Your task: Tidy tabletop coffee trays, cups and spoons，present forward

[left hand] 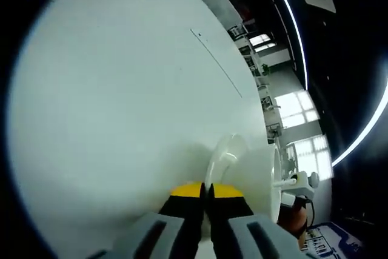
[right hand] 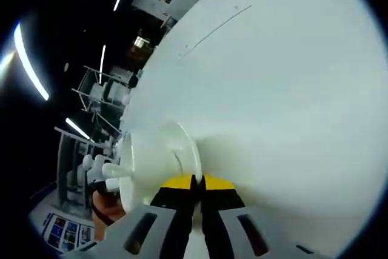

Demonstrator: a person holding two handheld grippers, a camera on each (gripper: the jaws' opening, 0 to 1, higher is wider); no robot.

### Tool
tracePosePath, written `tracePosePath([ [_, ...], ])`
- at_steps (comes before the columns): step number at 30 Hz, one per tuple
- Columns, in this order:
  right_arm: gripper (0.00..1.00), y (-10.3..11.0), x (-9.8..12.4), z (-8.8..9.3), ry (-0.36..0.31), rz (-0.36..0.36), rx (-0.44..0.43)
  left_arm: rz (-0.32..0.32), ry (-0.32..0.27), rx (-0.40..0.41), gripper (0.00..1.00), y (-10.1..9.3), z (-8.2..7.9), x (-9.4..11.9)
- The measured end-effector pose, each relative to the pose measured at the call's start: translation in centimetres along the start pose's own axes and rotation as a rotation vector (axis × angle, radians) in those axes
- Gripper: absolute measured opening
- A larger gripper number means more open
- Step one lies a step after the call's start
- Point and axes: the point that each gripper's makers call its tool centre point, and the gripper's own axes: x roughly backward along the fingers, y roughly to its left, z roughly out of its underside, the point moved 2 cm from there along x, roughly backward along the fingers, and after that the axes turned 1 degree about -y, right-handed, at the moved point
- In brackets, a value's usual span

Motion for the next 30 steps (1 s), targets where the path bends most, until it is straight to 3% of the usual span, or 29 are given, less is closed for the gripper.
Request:
tracePosePath([
  [6, 0.04, 1.0, -0.6, -2.5, -0.016, -0.008, 0.011, 0.001, -0.015, -0.009, 0.05, -0.5, -3.5, -0.8],
  [7, 0.04, 1.1, -0.7, -3.0, -0.017, -0.006, 0.015, 0.001, -0.018, -0.015, 0.05, -0.9, -3.1, -0.8],
  [15, 0.04, 0.9, -2.4, -6.8, -0.025, -0.01, 0.018, -0.005, -0.027, -0.027, 0.05, -1.5, -6.4, -2.2],
  [19, 0.04, 0.9, -3.2, -7.0, -0.036, -0.006, 0.01, 0.0, -0.031, -0.019, 0.05, -1.3, -6.8, -3.1],
  [24, 0.04, 0.3, -4.3, -7.9, -0.05, 0.006, 0.006, -0.003, -0.039, -0.003, 0.05, -0.5, -9.2, -5.1],
  [30, 0.04, -0.6, -5.6, -9.0, -0.072, 0.01, -0.007, -0.006, -0.062, 0.002, 0.05, -0.2, -8.9, -6.0],
])
